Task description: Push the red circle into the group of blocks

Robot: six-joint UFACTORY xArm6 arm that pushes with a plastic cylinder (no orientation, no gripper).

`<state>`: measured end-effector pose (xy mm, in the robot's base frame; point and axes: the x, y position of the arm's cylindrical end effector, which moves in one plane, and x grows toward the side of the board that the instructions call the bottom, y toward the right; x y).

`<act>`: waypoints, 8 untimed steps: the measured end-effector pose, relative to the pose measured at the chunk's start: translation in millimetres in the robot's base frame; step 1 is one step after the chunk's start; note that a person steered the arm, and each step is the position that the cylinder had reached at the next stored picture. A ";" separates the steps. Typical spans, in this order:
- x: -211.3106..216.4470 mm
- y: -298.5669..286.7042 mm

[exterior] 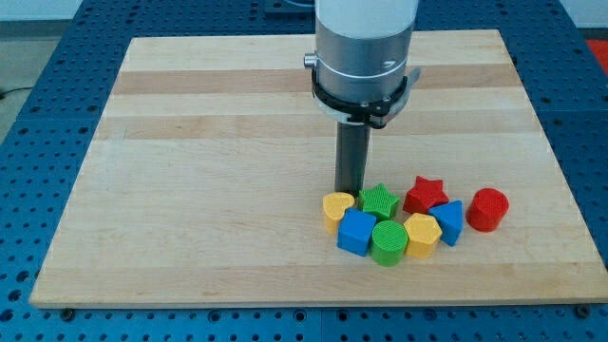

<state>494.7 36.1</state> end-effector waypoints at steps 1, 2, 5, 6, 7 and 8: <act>-19.1 -33.2; -63.4 -69.3; -65.9 214.2; -48.6 278.1; -35.3 288.5; 12.9 290.8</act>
<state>507.6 326.9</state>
